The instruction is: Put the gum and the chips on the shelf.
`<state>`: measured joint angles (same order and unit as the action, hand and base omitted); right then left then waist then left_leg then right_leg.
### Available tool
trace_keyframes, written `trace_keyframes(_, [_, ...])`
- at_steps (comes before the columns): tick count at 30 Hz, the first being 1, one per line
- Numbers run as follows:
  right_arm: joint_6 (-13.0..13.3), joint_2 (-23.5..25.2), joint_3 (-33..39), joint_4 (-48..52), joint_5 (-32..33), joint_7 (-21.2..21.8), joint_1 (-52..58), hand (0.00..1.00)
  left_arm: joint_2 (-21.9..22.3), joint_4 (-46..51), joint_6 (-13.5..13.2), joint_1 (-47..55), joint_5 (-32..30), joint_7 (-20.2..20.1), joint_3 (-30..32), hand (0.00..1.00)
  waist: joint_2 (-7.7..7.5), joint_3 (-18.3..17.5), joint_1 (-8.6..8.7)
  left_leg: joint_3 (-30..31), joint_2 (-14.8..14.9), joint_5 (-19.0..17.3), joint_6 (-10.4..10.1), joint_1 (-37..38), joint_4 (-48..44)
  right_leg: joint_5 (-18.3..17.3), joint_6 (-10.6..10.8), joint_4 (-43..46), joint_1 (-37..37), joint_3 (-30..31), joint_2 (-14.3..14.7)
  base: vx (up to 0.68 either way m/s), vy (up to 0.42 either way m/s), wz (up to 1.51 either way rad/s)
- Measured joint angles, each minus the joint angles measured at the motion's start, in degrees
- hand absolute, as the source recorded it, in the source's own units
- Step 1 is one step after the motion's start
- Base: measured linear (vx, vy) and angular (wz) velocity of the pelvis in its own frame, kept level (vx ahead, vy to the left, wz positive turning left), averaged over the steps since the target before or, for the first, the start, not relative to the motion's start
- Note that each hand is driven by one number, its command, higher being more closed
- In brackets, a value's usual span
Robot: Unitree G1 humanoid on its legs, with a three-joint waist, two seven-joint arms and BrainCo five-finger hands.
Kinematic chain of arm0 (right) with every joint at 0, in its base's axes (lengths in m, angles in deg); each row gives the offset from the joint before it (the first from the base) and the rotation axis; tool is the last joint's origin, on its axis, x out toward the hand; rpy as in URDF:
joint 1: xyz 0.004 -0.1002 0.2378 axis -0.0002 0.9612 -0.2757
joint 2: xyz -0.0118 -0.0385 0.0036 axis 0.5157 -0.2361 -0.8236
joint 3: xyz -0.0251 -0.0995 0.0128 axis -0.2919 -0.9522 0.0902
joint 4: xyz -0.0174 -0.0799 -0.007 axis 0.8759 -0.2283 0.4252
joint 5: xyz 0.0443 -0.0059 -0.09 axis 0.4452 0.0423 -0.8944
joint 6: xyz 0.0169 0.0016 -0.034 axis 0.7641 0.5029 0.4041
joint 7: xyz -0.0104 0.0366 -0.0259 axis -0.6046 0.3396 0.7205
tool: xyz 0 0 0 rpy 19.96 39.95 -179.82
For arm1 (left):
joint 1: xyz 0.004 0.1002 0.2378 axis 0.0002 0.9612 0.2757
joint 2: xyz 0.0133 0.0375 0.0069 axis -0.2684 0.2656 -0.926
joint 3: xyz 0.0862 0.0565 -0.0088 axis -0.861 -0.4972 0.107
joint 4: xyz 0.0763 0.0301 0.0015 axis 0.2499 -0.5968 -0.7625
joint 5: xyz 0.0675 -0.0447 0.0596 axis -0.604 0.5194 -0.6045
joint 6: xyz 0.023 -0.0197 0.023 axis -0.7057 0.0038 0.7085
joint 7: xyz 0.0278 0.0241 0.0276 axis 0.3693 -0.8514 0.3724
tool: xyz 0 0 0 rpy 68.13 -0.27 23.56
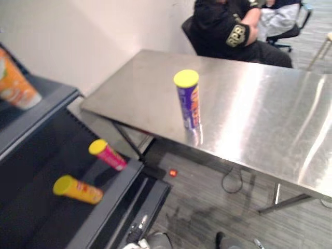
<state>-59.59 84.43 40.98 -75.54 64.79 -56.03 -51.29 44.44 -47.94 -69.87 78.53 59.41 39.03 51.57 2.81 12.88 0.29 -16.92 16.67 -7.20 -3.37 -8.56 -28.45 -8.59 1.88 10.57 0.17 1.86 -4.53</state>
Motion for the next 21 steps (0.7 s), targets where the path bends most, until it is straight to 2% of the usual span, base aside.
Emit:
trace_keyframes(2, [0.09,0.03,-0.68,0.51,0.02,0.0,0.0,0.0,0.12,0.02,0.0,-0.02,0.0,0.09,0.24,0.0,-0.09,-0.17,-0.43,2.88,-1.17,1.55,0.13,1.04,9.14,-0.53,1.87,0.97,-0.1,2.46,-0.07,0.18,0.267,-0.71])
trace_keyframes(3, [0.55,0.0,-0.78,1.2,0.03,0.03,0.28,0.0,0.7,-0.18,0.04,0.2,-0.03,0.17,0.84,0.0,0.43,-0.82,-0.62,5.44,-2.17,3.92,-2.43,2.23,13.73,-1.91,3.96,2.11,-0.77,4.51,0.05,0.16,0.327,-0.69])
trace_keyframes(4, [0.87,-0.15,-0.56,1.2,0.06,0.03,0.22,0.0,0.84,-0.48,0.06,0.23,-0.08,0.22,1.1,0.0,0.57,-1.59,-0.6,5.33,-2.75,2.89,-4.46,3.17,14.23,-2.35,4.67,2.46,-1.01,5.22,-0.45,0.17,0.375,-0.59])
trace_keyframes(6, [1.01,2.19,0.15,0.85,0.06,0.25,0.64,0.0,-1.05,-1.44,0.0,0.75,-0.49,0.55,0.98,0.0,-2.83,-3.58,-0.28,1.78,-5.99,1.75,-3.17,3.94,15.39,-1.63,5.87,0.5,-1.18,6.74,-4.06,0.14,0.3,-0.41])
trace_keyframes(8, [0.97,3.39,2.05,-0.7,0.06,0.3,0.45,0.0,-2.21,-2.26,-0.03,0.77,-0.72,0.58,0.94,0.0,-4.32,-5.15,-0.51,-0.79,-7.78,0.48,-2.52,4.14,15.55,0.69,6.57,-2.33,-1.15,7.59,-6.3,0.11,0.263,-0.48])
trace_keyframes(10, [0.98,3.41,4.25,-0.87,0.06,0.28,-0.17,0.0,-2.26,-3.0,-0.02,0.71,-1.25,0.6,0.69,0.0,-4.03,-5.37,-0.67,-3.53,-8.48,-0.38,-2.22,5.67,16.5,3.74,6.11,-4.81,-1.18,8.18,-6.99,0.04,0.165,-0.71])
trace_keyframes(13, [0.96,2.72,7.98,-2.82,-0.03,0.13,-1.33,0.0,-2.5,-4.34,-0.02,0.64,-3.11,0.58,-0.14,0.0,-3.81,-6.0,-0.58,-6.28,-9.58,-0.95,-2.45,7.23,18.59,5.97,5.99,-6.6,-1.83,8.3,-7.59,0.01,0.132,-0.62])
trace_keyframes(18, [0.82,1.97,13.43,-5.48,0.09,0.0,-0.96,0.0,-2.81,-5.65,-0.05,0.62,-3.16,0.53,-0.5,0.0,-3.1,-6.96,-0.59,-5.68,-11.21,-0.01,-2.15,8.79,21.74,6.09,5.97,-8.44,-1.81,7.45,-8.02,0.04,0.012,-0.17])
trace_keyframes(21, [0.85,1.26,19.66,-6.43,2.31,-0.1,-1.52,0.0,-3.0,-6.25,-0.01,0.55,-3.19,0.5,-0.41,0.0,-3.0,-7.47,-0.54,-3.69,-11.5,0.91,-1.85,9.32,23.17,6.13,6.03,-9.77,-0.79,5.59,-7.92,0.05,-0.066,0.08])
